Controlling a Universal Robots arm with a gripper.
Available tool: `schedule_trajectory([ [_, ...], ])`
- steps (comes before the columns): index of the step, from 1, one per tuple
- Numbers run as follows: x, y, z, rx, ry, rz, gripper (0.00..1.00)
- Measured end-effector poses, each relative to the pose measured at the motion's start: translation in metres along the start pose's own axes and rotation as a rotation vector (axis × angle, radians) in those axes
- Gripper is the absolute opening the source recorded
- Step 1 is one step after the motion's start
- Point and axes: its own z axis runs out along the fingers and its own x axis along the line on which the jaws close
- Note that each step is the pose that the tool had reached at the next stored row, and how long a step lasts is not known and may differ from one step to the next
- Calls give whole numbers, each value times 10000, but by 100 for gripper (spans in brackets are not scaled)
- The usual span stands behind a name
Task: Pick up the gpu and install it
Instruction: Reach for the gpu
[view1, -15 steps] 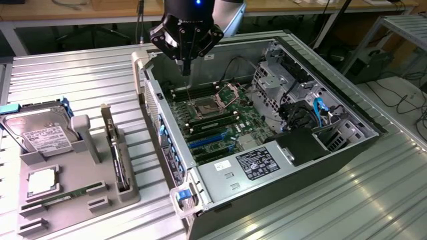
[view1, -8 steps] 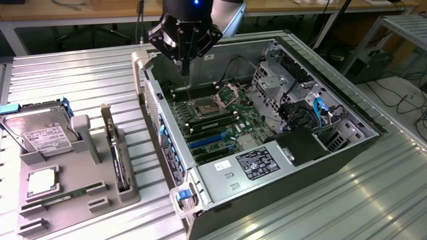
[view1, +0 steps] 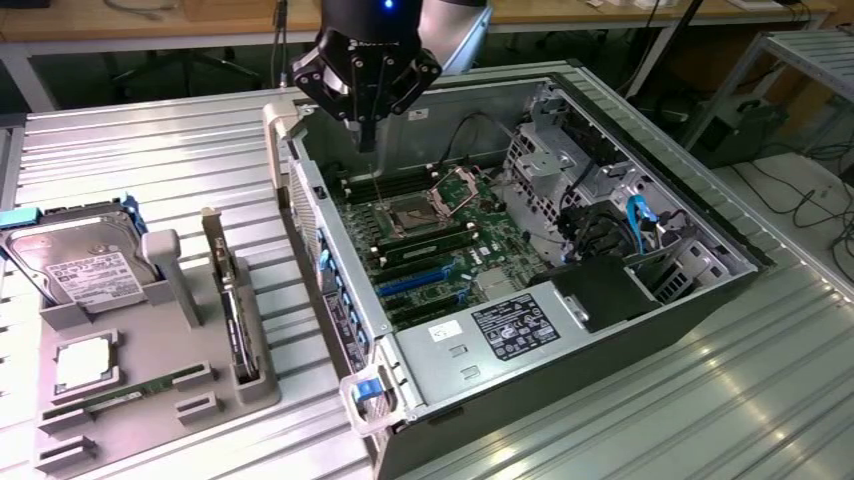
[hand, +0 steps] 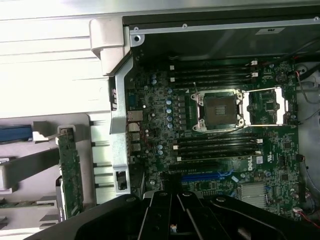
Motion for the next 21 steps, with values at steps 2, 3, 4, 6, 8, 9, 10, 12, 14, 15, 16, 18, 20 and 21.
schedule_trajectory([
  [2,9,-1,0,0,0,-1,11],
  [3,15,-1,0,0,0,0,11],
  [4,20,-1,-1,0,0,0,11],
  [6,29,-2,-1,0,0,0,11],
  [8,37,-3,-1,0,0,0,11],
  [9,41,-3,-1,0,0,-1,11],
  [10,45,-3,-1,1,0,0,11],
  [12,54,-4,-1,0,0,0,11],
  [14,66,-5,-2,0,0,0,11],
  [15,72,-5,-2,0,0,-1,11],
  [16,77,-5,-2,0,1,0,11],
  [18,86,-6,-2,1,2,0,11],
  [20,94,-7,-3,0,2,-1,11],
  [21,98,-7,-3,0,2,0,11],
])
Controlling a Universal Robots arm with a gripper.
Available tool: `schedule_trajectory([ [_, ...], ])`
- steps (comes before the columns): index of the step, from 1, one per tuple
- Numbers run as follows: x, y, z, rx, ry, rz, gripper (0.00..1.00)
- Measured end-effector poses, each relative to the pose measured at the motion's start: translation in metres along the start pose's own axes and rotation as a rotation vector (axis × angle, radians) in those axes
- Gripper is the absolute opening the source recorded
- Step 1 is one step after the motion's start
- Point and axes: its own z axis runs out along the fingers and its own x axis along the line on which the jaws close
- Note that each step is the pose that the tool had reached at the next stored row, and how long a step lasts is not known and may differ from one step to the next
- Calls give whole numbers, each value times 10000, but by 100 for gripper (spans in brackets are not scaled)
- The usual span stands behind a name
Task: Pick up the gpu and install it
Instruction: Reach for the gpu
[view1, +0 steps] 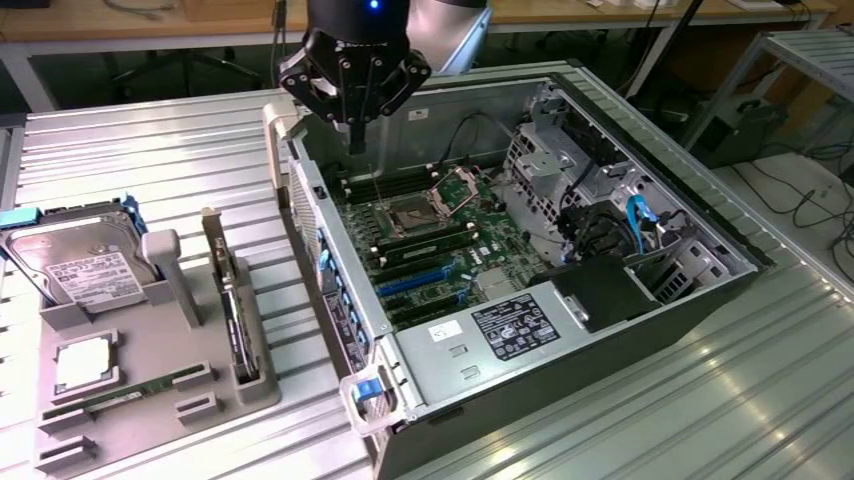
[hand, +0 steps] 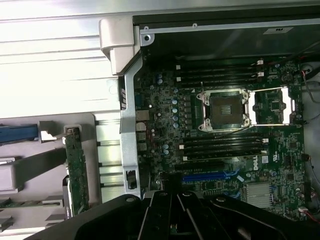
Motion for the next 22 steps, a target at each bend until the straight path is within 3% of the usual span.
schedule_trajectory([
  [22,76,-6,-2,1,5,0,11],
])
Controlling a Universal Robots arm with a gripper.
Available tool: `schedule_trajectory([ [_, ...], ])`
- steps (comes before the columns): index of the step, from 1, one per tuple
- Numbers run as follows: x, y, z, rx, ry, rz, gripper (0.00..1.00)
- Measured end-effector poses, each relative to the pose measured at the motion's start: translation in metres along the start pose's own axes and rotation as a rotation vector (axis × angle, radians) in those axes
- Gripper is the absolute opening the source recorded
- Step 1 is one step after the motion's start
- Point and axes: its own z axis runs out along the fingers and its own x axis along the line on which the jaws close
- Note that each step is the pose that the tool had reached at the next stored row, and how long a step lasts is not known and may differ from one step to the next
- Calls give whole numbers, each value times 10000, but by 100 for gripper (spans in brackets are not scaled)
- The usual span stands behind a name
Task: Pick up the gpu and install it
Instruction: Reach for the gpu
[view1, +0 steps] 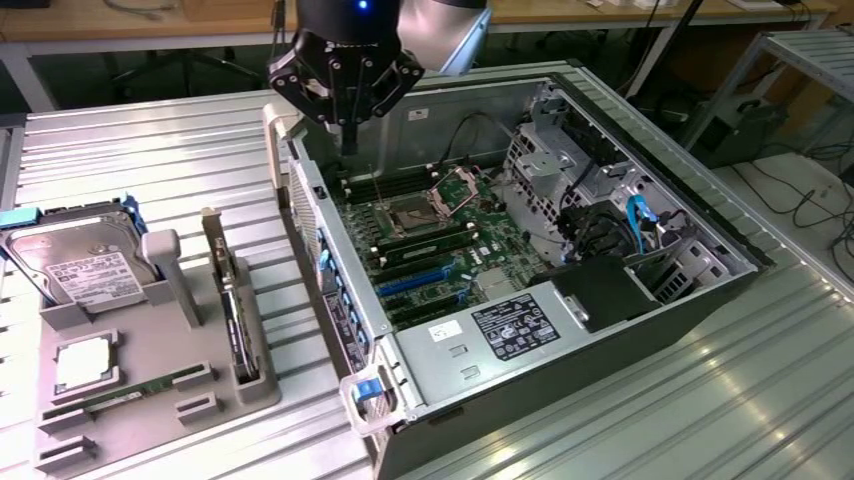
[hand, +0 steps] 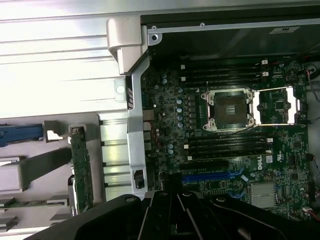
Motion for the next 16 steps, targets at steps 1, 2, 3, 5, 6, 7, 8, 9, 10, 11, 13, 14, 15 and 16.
schedule_trajectory([
  [1,3,0,0,0,0,0,11],
  [2,6,0,0,0,0,0,11],
  [3,9,-1,0,0,1,0,11],
  [5,16,-1,0,0,0,0,11],
  [6,20,-2,-1,0,1,0,11],
  [7,23,-2,-1,0,0,0,11],
  [8,27,-2,-1,0,1,0,11],
  [9,30,-2,-1,0,0,0,11],
  [10,34,-3,-1,0,1,0,11],
  [11,38,-3,-1,0,1,0,11],
  [13,45,-4,-1,0,1,0,11],
  [14,48,-4,-1,0,1,0,11],
  [15,52,-5,-1,0,1,0,11],
  [16,55,-5,-2,0,1,0,11],
])
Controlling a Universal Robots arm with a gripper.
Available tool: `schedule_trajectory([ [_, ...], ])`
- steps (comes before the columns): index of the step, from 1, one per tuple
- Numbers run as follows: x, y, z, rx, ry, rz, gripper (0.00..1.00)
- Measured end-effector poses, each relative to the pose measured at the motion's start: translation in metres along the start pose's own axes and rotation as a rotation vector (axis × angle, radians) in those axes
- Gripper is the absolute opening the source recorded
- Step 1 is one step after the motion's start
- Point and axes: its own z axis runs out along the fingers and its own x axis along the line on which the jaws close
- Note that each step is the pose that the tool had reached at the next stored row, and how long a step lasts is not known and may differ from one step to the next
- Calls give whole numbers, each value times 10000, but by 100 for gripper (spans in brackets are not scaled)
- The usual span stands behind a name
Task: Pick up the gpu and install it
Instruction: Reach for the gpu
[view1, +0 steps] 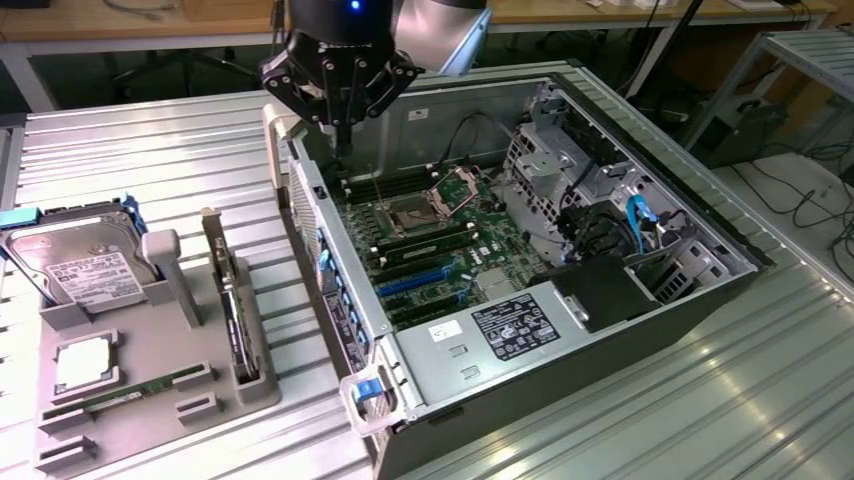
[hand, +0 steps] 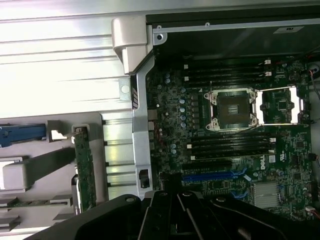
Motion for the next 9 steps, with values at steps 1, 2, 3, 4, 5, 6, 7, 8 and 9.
schedule_trajectory([
  [1,3,0,0,0,0,0,11],
  [2,7,-1,0,0,0,0,11],
  [3,10,-1,0,0,-1,0,11],
  [4,14,-1,0,0,-1,0,11],
  [5,17,-2,0,0,0,0,11],
  [6,20,-2,-1,0,0,0,11],
  [7,23,-2,-1,0,0,0,11],
  [8,28,-3,-1,0,0,0,11],
  [9,31,-3,-1,0,0,0,11],
])
